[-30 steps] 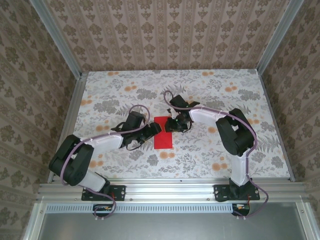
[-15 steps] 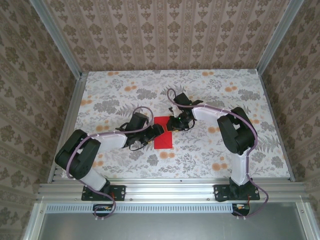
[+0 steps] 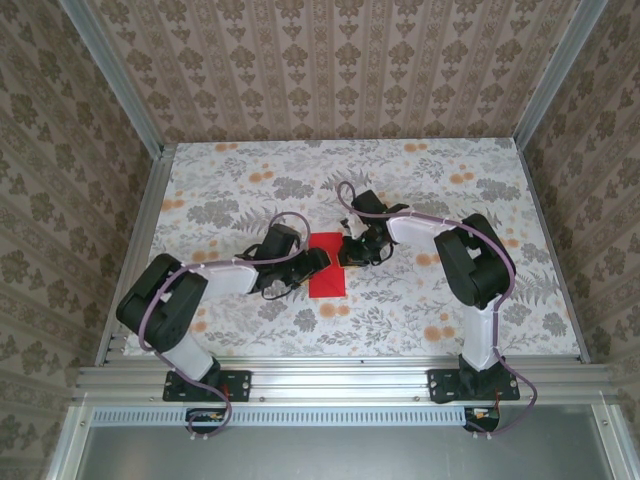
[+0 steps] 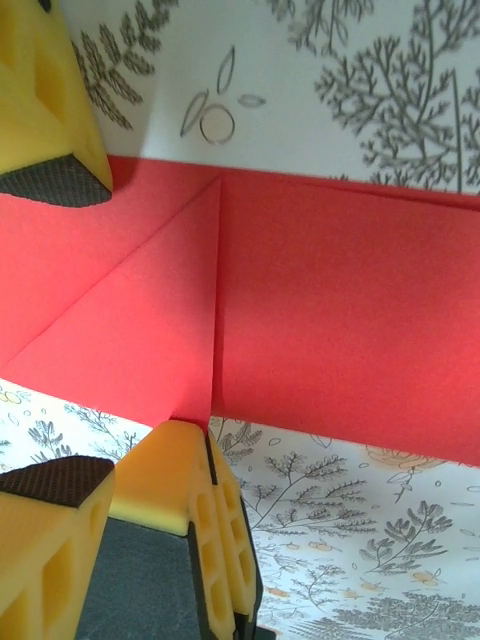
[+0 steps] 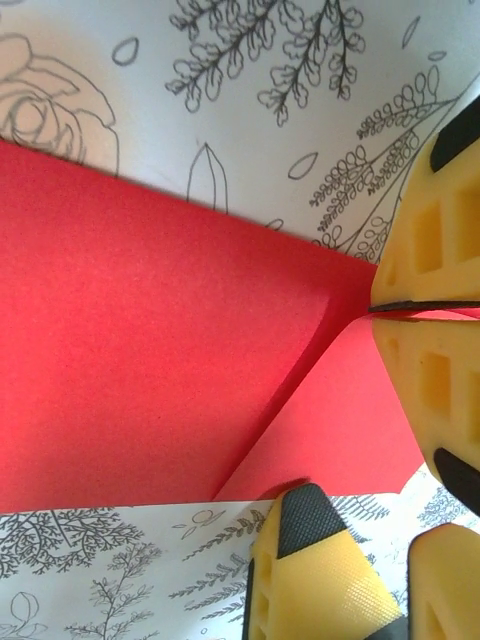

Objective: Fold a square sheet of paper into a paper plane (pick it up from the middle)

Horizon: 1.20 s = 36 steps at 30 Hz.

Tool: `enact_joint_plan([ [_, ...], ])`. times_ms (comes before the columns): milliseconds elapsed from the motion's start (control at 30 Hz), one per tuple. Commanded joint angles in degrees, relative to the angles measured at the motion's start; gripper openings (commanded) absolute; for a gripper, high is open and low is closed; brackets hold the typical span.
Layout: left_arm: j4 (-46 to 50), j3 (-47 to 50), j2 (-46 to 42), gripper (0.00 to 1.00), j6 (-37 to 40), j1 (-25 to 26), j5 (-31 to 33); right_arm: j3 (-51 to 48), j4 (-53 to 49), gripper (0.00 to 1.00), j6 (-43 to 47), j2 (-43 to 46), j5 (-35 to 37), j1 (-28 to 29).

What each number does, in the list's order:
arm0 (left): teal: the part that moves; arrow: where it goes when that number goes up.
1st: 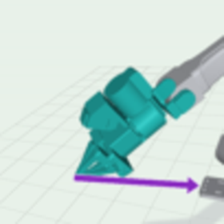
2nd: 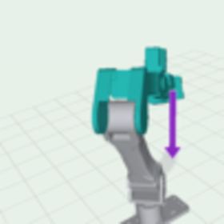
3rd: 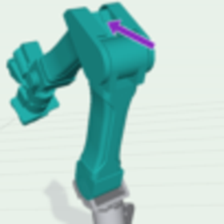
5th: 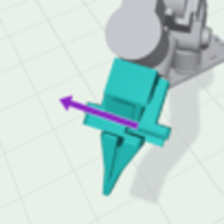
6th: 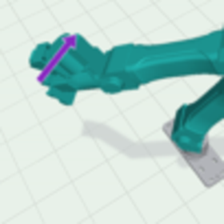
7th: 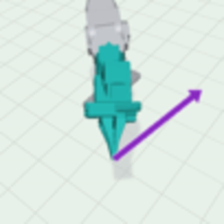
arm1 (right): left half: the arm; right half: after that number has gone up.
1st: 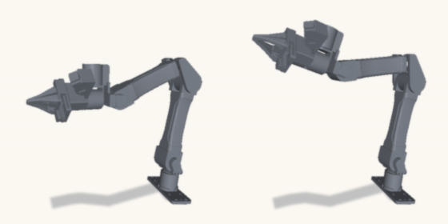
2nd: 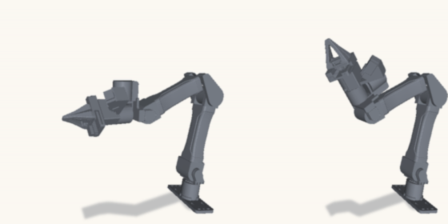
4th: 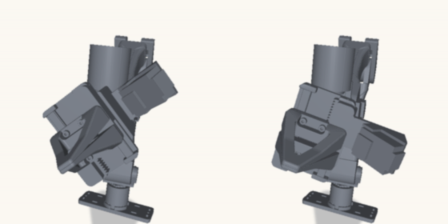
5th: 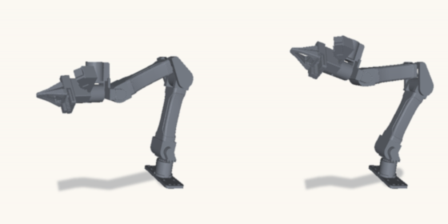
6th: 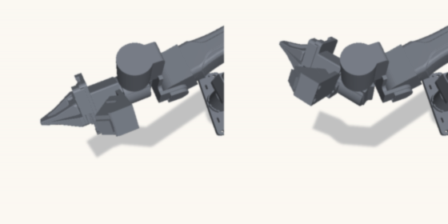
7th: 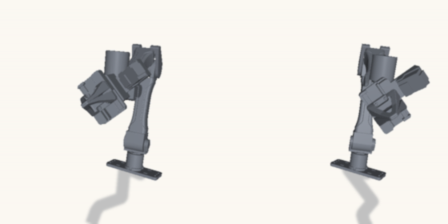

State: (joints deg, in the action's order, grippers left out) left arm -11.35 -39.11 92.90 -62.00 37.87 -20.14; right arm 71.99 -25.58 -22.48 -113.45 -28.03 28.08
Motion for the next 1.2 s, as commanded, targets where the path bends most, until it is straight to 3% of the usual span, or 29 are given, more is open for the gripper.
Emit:
enact_joint_plan([
  [0,-2.11,-1.67,1.39,0.63,-0.45,0.63,-1.41,-1.92,2.54,0.10,-0.61,-0.69,-2.20,-0.81],
  [433,-6.19,-1.67,3.66,0.51,-0.10,1.24,-1.95,-6.93,9.29,0.09,-4.71,-0.72,-6.44,-3.73],
  [933,-4.38,-4.19,6.33,0.22,4.36,1.68,-0.23,-8.04,10.13,0.09,-5.39,-0.29,-7.14,-4.17],
  [1100,-2.42,-5.35,6.51,0.08,6.24,1.73,1.49,-7.72,10.14,0.16,-6.54,2.60,-8.03,-4.23],
  [1167,-0.92,-5.60,5.73,0.06,7.24,1.68,2.73,-8.00,9.92,0.26,-7.53,5.50,-6.94,-4.62],
])
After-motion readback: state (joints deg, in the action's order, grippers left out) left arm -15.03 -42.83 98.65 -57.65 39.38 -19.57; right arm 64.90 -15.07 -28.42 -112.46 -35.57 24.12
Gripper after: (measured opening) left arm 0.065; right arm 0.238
